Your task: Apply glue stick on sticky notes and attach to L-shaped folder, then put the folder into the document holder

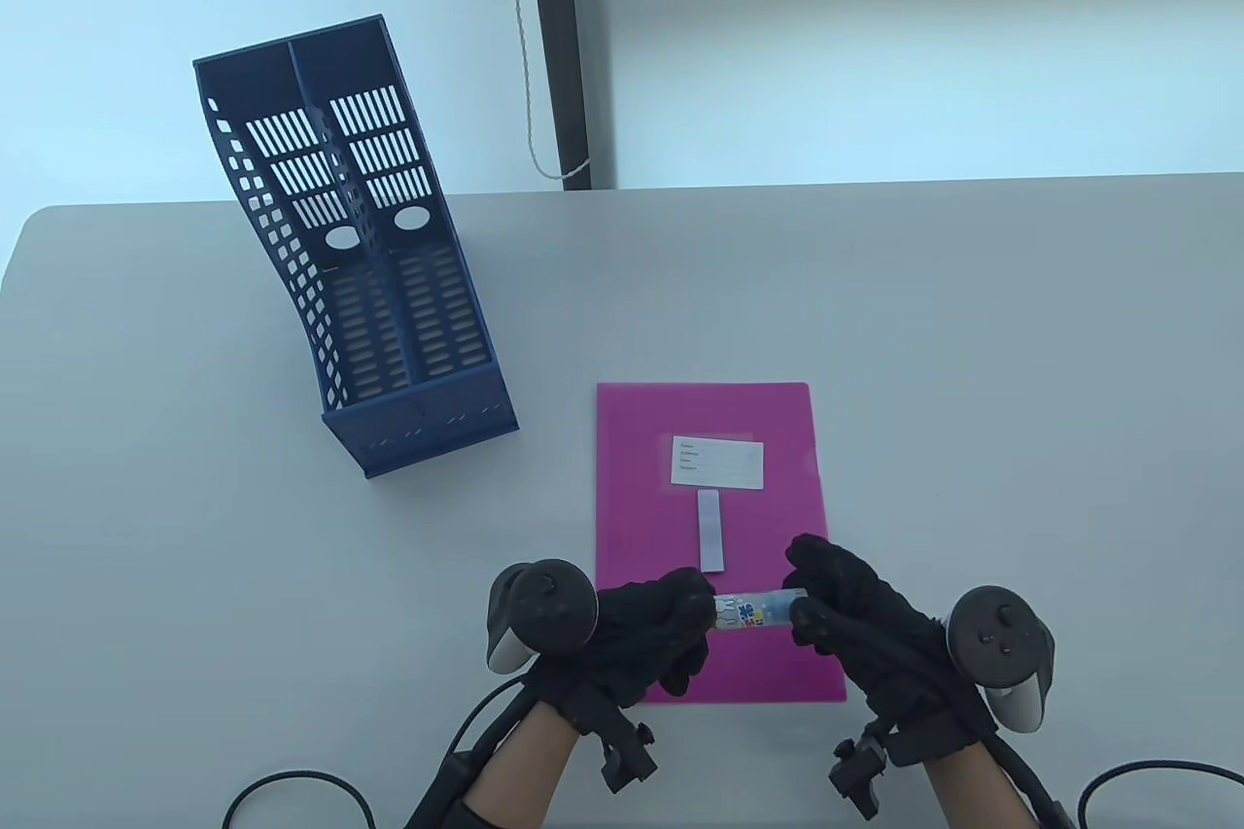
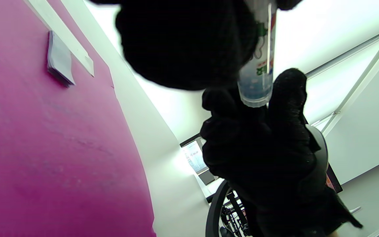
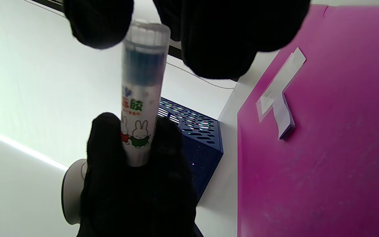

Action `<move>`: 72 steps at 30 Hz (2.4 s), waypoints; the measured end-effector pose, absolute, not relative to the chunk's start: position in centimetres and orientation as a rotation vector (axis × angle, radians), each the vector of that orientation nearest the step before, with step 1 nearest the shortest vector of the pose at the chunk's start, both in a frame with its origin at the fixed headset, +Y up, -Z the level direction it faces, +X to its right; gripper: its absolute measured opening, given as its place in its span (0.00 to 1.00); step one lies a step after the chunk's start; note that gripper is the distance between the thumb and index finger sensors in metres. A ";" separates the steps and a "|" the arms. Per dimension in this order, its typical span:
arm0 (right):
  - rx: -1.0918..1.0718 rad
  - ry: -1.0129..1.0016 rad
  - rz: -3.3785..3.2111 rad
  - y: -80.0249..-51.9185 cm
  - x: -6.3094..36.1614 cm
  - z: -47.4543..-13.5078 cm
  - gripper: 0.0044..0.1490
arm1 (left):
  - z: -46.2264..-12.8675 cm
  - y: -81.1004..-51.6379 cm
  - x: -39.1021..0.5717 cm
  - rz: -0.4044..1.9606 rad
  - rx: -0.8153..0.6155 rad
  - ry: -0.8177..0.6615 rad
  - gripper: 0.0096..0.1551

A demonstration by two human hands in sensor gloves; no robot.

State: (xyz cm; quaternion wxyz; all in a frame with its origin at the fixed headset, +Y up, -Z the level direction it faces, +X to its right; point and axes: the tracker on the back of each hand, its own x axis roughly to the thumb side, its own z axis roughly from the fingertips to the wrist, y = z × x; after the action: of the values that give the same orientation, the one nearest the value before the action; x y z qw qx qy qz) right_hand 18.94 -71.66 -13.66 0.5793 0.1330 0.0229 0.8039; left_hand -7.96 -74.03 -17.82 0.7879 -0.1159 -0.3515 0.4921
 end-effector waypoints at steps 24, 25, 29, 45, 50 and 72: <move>-0.284 -0.291 3.249 -68.2 25.8 -19.9 0.33 | -17.4 -72.5 -9.5 0.314 0.094 -0.663 0.43; -0.300 -0.300 3.241 -68.2 25.9 -19.9 0.33 | -17.5 -72.5 -9.5 0.315 0.091 -0.661 0.43; -0.367 -0.261 3.222 -68.1 26.4 -19.9 0.35 | -17.4 -72.4 -9.4 0.309 0.087 -0.659 0.43; 0.235 -0.223 3.069 -67.5 22.2 -13.0 0.32 | -18.6 -73.0 -11.3 0.300 -0.152 -0.442 0.38; 0.487 0.234 3.124 -72.0 19.2 -13.0 0.32 | -19.0 -73.9 -12.0 0.400 -0.280 -0.333 0.41; 0.540 0.487 3.142 -74.9 17.6 -12.9 0.34 | -21.6 -75.3 -12.5 0.735 -0.419 -0.067 0.48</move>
State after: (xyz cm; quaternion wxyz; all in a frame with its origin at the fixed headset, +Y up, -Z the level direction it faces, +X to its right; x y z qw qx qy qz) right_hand 17.65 -74.93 -12.90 -0.0417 0.1674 0.1510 0.9734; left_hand -12.46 -75.30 -21.63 0.9113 -0.2031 -0.0327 0.3567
